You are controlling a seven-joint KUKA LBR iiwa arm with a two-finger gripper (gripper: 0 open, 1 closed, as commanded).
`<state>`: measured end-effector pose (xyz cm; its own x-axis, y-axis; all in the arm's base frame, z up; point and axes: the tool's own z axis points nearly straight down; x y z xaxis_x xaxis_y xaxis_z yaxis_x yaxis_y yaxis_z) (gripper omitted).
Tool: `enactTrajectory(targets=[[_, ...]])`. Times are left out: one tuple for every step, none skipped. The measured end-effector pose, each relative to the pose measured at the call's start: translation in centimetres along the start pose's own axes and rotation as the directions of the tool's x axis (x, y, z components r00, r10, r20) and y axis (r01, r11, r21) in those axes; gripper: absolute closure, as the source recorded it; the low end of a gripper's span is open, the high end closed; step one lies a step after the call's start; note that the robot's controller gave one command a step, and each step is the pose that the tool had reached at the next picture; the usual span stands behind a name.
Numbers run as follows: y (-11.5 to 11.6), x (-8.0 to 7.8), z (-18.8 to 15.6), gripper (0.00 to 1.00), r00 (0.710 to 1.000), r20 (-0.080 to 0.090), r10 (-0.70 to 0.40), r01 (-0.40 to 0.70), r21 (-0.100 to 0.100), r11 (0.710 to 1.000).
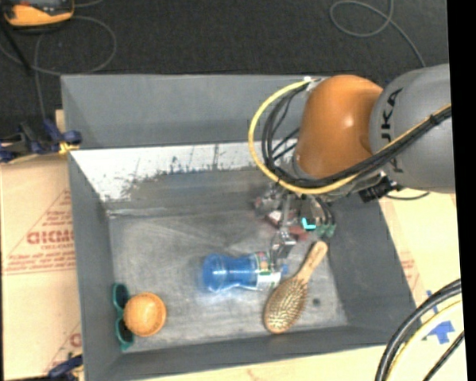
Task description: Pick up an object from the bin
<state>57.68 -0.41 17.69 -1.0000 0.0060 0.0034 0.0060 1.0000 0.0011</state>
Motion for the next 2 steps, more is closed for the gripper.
enactTrajectory(targets=[[0.0,-0.2,-0.4,0.00,1.000,0.008,0.000,0.000,0.000,1.000],[0.6,2.0,4.1,0.00,1.000,0.014,-0.017,0.017,0.002,1.000]])
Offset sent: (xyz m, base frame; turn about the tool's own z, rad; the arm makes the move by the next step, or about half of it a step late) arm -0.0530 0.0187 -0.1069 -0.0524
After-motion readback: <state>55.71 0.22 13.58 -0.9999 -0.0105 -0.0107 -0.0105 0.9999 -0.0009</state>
